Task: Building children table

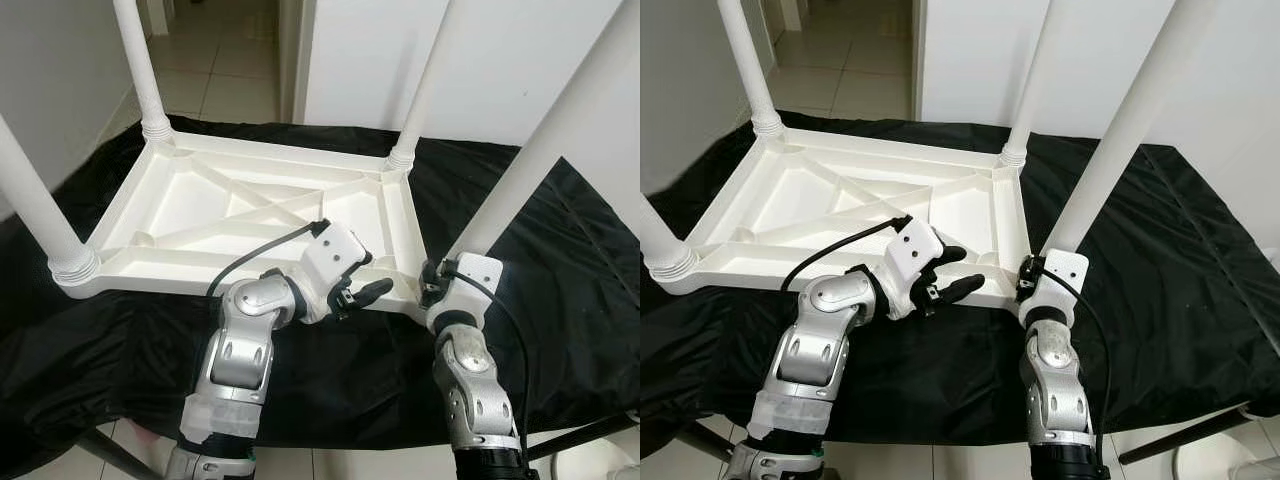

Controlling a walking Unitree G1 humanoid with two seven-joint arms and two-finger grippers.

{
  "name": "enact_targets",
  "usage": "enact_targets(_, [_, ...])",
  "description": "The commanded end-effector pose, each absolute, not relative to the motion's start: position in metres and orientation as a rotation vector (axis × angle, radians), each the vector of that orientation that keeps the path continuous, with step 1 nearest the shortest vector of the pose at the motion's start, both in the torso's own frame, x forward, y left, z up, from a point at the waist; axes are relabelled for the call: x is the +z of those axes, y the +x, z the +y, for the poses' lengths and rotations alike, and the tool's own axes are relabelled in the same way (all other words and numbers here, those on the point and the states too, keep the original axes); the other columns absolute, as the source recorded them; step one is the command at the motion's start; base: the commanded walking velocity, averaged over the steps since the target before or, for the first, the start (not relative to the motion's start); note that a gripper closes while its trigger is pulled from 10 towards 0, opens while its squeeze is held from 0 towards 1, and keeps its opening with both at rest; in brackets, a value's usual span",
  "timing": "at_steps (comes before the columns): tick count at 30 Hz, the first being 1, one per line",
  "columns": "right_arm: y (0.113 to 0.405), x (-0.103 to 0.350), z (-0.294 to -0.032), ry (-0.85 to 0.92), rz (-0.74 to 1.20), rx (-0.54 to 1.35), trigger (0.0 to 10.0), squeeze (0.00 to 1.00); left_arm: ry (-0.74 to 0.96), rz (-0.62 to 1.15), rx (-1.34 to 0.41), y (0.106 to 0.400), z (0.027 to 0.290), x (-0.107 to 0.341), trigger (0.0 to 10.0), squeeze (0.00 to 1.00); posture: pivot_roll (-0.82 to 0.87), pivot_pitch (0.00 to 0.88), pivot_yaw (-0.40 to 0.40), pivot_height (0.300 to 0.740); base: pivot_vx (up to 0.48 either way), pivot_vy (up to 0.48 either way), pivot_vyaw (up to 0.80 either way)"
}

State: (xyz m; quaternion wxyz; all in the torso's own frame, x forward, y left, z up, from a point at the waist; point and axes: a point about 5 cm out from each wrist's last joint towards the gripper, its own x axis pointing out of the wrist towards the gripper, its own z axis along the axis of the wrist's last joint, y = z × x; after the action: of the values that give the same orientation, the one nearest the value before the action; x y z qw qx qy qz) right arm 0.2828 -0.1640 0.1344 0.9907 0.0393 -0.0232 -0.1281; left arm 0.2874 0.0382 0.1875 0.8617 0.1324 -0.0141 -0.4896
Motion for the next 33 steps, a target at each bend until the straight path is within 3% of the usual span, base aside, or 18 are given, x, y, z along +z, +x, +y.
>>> enact_targets(1, [0.277, 0.134, -0.172, 0.081, -0.063, -0.302, 10.0, 1.00, 0.241, -0.056, -0.733, 0.298, 0.045, 0.191, 10.0, 0.00, 0.01, 0.012, -0.120, 0.740, 0.000, 0.000, 0.00])
enact_targets(13, [0.285, 0.130, -0.180, 0.131, -0.045, -0.108, 10.0, 1.00, 0.249, -0.050, -0.692, 0.303, 0.049, 0.195, 10.0, 0.00, 0.01, 0.000, -0.106, 0.740, 0.000, 0.000, 0.00])
enact_targets(14, [0.288, 0.131, -0.179, 0.115, -0.032, -0.027, 10.0, 0.18, 0.252, -0.047, -0.696, 0.305, 0.047, 0.195, 10.0, 0.00, -0.01, 0.000, -0.090, 0.740, 0.000, 0.000, 0.00])
enact_targets(15, [0.288, 0.131, -0.179, 0.115, -0.032, -0.027, 10.0, 0.18, 0.252, -0.047, -0.696, 0.305, 0.047, 0.195, 10.0, 0.00, -0.01, 0.000, -0.090, 0.740, 0.000, 0.000, 0.00])
enact_targets(16, [0.291, 0.132, -0.181, 0.046, -0.022, 0.117, 10.0, 0.00, 0.260, -0.044, -0.704, 0.307, 0.045, 0.197, 10.0, 0.00, -0.02, 0.002, -0.077, 0.740, 0.000, 0.000, 0.00])
enact_targets(33, [0.301, 0.138, -0.191, -0.124, -0.010, 0.507, 10.0, 0.00, 0.280, -0.063, -0.711, 0.313, 0.047, 0.203, 10.0, 0.00, -0.01, 0.017, -0.054, 0.740, 0.000, 0.000, 0.00])
